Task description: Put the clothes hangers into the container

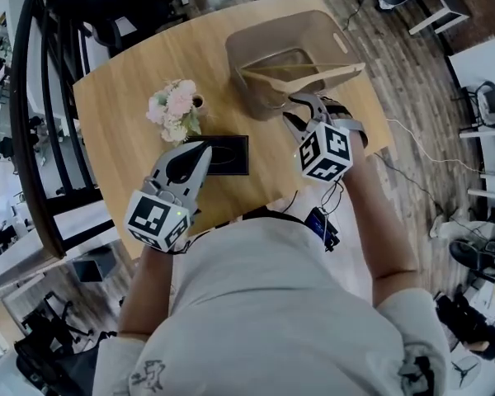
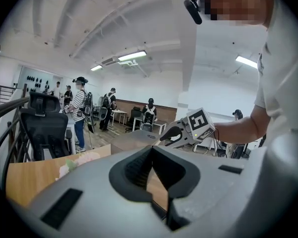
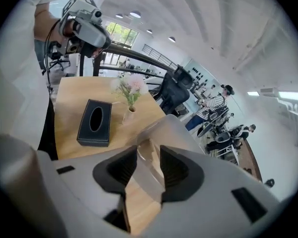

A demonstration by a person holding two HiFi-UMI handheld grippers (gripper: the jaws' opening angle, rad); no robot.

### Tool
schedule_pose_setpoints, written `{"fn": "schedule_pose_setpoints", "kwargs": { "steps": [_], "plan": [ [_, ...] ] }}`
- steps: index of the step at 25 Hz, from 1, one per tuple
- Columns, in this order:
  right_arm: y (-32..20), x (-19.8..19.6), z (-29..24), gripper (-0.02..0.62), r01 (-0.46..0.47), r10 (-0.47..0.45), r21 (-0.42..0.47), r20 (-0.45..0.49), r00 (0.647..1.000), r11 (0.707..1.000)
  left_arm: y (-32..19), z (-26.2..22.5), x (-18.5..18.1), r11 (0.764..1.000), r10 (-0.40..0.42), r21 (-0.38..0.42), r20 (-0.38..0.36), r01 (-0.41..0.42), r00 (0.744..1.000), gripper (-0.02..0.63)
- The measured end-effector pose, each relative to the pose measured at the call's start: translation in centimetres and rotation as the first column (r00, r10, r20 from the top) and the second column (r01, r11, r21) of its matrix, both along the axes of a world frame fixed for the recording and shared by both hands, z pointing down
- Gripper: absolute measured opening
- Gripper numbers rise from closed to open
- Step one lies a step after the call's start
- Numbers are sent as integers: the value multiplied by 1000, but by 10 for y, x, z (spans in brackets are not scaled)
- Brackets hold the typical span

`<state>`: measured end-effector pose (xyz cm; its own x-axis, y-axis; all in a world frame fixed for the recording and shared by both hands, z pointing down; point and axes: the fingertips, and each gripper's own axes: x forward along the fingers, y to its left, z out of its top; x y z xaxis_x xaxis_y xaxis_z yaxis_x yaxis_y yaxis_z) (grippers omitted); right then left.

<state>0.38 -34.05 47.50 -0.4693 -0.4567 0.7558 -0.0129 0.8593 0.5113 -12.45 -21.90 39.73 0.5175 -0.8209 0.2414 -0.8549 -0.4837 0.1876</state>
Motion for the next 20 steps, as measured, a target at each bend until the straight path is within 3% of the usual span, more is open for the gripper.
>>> {"fn": "schedule_pose_setpoints", "kwargs": {
  "steps": [11,14,20],
  "plan": [
    [76,3,-28,110,-227,233,-56,216,948,972,50,-12,-8,995,90,39,22,-91,996,6],
    [100,5,-38,60,-293,304,-83,304,903,952,65,-14,-11,992,115,50,30,-116,993,6],
    [153,12,-47,26,-367,399,-158,432,809,916,92,-17,-10,985,156,63,35,-158,987,6]
  ]
}}
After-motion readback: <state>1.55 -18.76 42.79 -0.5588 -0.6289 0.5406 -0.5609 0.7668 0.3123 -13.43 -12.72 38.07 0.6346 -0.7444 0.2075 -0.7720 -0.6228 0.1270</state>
